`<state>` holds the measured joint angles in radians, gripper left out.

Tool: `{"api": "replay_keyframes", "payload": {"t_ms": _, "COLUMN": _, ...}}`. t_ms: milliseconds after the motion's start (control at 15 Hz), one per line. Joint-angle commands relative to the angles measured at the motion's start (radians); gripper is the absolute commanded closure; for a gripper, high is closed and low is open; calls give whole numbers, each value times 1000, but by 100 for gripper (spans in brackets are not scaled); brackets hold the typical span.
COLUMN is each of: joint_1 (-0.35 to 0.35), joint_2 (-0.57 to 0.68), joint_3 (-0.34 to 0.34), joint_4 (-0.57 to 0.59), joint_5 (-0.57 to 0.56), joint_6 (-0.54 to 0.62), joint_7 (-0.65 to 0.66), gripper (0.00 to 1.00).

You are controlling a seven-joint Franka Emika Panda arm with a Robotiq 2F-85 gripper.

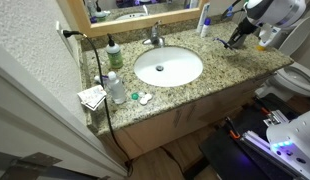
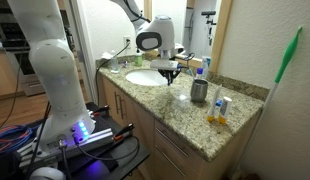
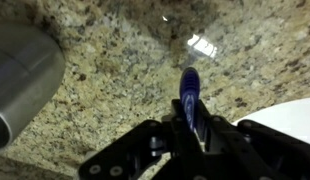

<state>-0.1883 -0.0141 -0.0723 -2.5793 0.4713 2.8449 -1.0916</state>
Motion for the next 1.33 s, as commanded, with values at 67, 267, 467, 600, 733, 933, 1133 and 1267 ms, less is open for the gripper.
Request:
{"api": "replay_keyframes", "payload": {"t_ms": 67, "joint_1": 25, "joint_2": 121, "joint_3": 20, "joint_4": 2, "joint_5": -67, "joint_6": 111, "joint_7": 165, "gripper": 96}}
{"api": "replay_keyframes", "payload": {"t_ms": 267, "joint_1": 65, "joint_2": 187, "joint_3": -15, "joint_4": 5, "joint_5": -200, "joint_6": 173, "joint_7": 359, "gripper": 96}}
{"api": "replay_keyframes", "payload": {"t_ms": 467, "joint_1": 153, "joint_2": 238, "joint_3": -133, "joint_4": 26, "joint_5": -406, "joint_6": 190, "joint_7": 618, "gripper": 96}}
{"api": "replay_keyframes", "payload": {"t_ms": 600, "joint_1": 129, "joint_2": 230, "joint_3": -138, "joint_4": 40, "joint_5": -558, "joint_6": 160, "joint_7": 788, "gripper": 96}}
{"api": "replay_keyframes", "payload": {"t_ms": 733, "joint_1": 149, "joint_2": 213, "joint_3": -176, "joint_4": 45, "joint_5": -658, "joint_6": 137, "joint_7": 919, "gripper": 60}}
{"api": "replay_keyframes", "payload": {"t_ms": 933, "joint_1": 208, "joint_2": 156, "joint_3": -261, "joint_4": 14, "joint_5": -756, "joint_6": 117, "joint_7": 1032, "gripper": 45}}
{"api": "replay_keyframes", "payload": {"t_ms": 1133, "joint_1": 227, "joint_2": 39, "joint_3": -300, "joint_4": -59, "joint_5": -843, "joint_6": 96, "joint_7": 1073, "gripper": 25}}
{"api": "replay_keyframes", "payload": {"t_ms": 1267, "joint_1": 216, "joint_2": -74, "joint_3": -291, "joint_4": -124, "joint_5": -859, "joint_6": 47, "joint_7": 1051, "gripper": 12}}
